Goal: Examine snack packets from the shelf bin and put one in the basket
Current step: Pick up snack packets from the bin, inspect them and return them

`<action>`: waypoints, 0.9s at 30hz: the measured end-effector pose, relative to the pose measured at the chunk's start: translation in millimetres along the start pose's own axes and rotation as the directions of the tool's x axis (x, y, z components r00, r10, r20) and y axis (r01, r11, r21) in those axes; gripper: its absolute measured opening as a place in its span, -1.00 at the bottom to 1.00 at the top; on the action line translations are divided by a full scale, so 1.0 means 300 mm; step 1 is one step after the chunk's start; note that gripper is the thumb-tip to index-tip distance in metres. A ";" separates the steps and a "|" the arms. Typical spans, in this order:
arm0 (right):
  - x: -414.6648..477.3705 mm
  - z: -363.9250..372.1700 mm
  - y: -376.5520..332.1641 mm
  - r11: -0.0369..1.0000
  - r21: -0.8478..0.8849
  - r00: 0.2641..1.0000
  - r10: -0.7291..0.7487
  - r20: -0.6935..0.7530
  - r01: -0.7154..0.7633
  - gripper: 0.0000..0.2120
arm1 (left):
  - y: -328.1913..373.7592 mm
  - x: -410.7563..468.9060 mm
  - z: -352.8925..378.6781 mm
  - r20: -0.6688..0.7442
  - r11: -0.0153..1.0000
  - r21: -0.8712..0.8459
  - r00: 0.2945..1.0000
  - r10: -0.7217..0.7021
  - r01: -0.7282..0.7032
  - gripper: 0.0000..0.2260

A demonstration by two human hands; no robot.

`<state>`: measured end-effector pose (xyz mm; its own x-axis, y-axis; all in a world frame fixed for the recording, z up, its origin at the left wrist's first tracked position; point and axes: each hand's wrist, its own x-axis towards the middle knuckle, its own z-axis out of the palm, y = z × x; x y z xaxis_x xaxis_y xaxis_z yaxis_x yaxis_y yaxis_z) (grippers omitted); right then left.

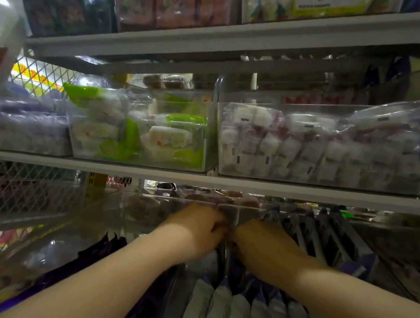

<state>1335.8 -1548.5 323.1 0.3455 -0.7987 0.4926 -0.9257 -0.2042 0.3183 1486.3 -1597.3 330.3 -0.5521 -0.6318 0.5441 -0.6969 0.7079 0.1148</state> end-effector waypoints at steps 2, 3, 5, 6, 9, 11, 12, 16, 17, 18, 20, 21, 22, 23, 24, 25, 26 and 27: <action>0.012 0.003 0.011 0.989 0.141 0.993 0.066 -0.100 -0.051 -0.79 | -0.018 -0.031 -0.004 0.052 0.990 -0.138 0.998 0.034 -0.027 -0.75; 0.014 0.001 0.011 0.980 0.187 0.985 0.094 -0.147 -0.066 -0.79 | -0.025 -0.043 -0.002 0.069 0.981 -0.193 0.997 0.045 -0.031 -0.69; 0.008 -0.004 0.004 0.968 0.235 0.968 0.142 -0.205 -0.092 -0.74 | -0.034 -0.059 0.004 0.107 0.977 -0.210 0.993 0.057 -0.033 -0.63; 0.004 -0.006 0.000 0.962 0.253 0.962 0.162 -0.218 -0.105 -0.70 | -0.037 -0.060 0.009 0.127 0.981 -0.193 0.990 0.057 -0.032 -0.63; -0.019 -0.021 -0.007 0.947 0.286 0.942 0.220 -0.253 -0.144 -0.78 | -0.035 -0.069 0.012 0.145 0.983 -0.182 0.988 0.058 -0.031 -0.65; -0.032 -0.042 -0.007 0.907 0.374 0.919 0.303 -0.253 -0.196 -0.85 | -0.025 -0.085 0.008 0.113 0.981 -0.191 0.991 0.064 -0.042 -0.66; -0.044 -0.052 -0.007 0.870 0.444 0.907 0.348 -0.239 -0.216 -0.83 | -0.019 -0.095 0.007 0.088 0.980 -0.191 0.994 0.068 -0.050 -0.66; -0.132 -0.068 -0.030 0.783 0.612 0.863 0.381 -0.331 -0.111 -0.83 | 0.022 -0.144 -0.004 -0.019 0.974 -0.219 0.999 0.049 -0.052 -0.61; -0.157 -0.071 -0.040 0.793 0.605 0.847 0.371 -0.380 -0.076 -0.86 | 0.034 -0.158 -0.007 -0.040 0.970 -0.239 0.999 0.036 -0.044 -0.61; -0.180 -0.076 -0.046 0.794 0.605 0.827 0.379 -0.414 -0.061 -0.88 | 0.047 -0.171 -0.011 -0.062 0.968 -0.247 0.998 0.018 -0.033 -0.62; -0.219 -0.094 -0.054 0.760 0.648 0.786 0.424 -0.449 -0.040 -0.86 | 0.073 -0.202 -0.017 -0.118 0.974 -0.225 0.993 -0.025 -0.002 -0.67; -0.238 -0.103 -0.061 0.743 0.669 0.764 0.448 -0.465 -0.029 -0.86 | 0.087 -0.218 -0.019 -0.146 0.976 -0.219 0.988 -0.045 0.012 -0.71; -0.262 -0.110 -0.069 0.723 0.691 0.739 0.475 -0.478 -0.018 -0.87 | 0.101 -0.236 -0.020 -0.176 0.972 -0.233 0.982 -0.064 0.022 -0.75; -0.287 -0.113 -0.080 0.692 0.722 0.714 0.505 -0.484 0.000 -0.88 | 0.115 -0.256 -0.021 -0.203 0.963 -0.270 0.976 -0.084 0.027 -0.77; -0.315 -0.114 -0.095 0.645 0.763 0.698 0.534 -0.478 0.029 -0.88 | 0.133 -0.277 -0.022 -0.233 0.946 -0.324 0.967 -0.105 0.024 -0.77; -0.346 -0.114 -0.116 0.592 0.804 0.691 0.557 -0.461 0.060 -0.87 | 0.153 -0.298 -0.024 -0.251 0.917 -0.398 0.958 -0.135 0.025 -0.75; -0.378 -0.113 -0.139 0.554 0.828 0.685 0.570 -0.454 0.087 -0.84 | 0.175 -0.318 -0.026 -0.251 0.868 -0.496 0.952 -0.175 0.028 -0.73; -0.410 -0.112 -0.161 0.538 0.835 0.678 0.572 -0.461 0.114 -0.83 | 0.199 -0.335 -0.030 -0.220 0.783 -0.621 0.950 -0.221 0.038 -0.73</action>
<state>1343.2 -1421.4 274.3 -0.2245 -0.3975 0.8897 -0.5874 -0.6734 -0.4490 1504.2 -1488.7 289.8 -0.2698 -0.6870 0.6748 -0.2824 0.7264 0.6266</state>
